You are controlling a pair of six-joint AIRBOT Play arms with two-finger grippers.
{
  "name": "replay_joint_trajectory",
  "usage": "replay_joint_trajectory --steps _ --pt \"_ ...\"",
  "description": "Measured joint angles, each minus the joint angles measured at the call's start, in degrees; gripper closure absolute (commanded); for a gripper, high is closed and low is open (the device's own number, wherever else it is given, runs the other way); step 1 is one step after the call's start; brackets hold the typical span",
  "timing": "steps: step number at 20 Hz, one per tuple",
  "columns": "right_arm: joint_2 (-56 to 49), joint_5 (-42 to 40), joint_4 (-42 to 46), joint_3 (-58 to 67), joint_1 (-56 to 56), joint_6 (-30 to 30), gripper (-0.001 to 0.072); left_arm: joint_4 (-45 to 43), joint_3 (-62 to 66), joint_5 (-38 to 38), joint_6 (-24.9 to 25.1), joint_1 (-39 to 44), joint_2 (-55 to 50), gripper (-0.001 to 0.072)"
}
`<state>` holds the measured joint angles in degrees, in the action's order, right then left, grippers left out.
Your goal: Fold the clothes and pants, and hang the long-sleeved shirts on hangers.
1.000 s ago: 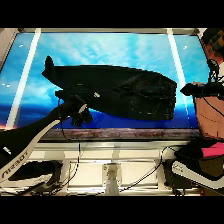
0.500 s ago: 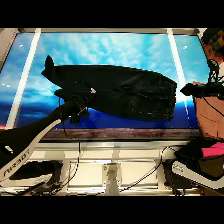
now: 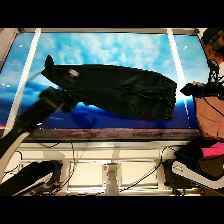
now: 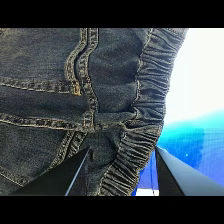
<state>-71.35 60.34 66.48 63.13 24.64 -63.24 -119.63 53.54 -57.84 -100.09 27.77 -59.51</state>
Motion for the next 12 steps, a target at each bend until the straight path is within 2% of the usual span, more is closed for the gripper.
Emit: replay_joint_trajectory --steps 6,12 --pt "0.0 0.0 0.0 0.0 0.0 0.0 0.0266 -0.3 0.0 -3.9 0.0 -13.5 15.3 0.0677" --pt "0.0 0.0 0.0 0.0 0.0 0.0 0.0266 -0.2 -0.5 -6.8 0.0 -31.5 19.2 0.0677"
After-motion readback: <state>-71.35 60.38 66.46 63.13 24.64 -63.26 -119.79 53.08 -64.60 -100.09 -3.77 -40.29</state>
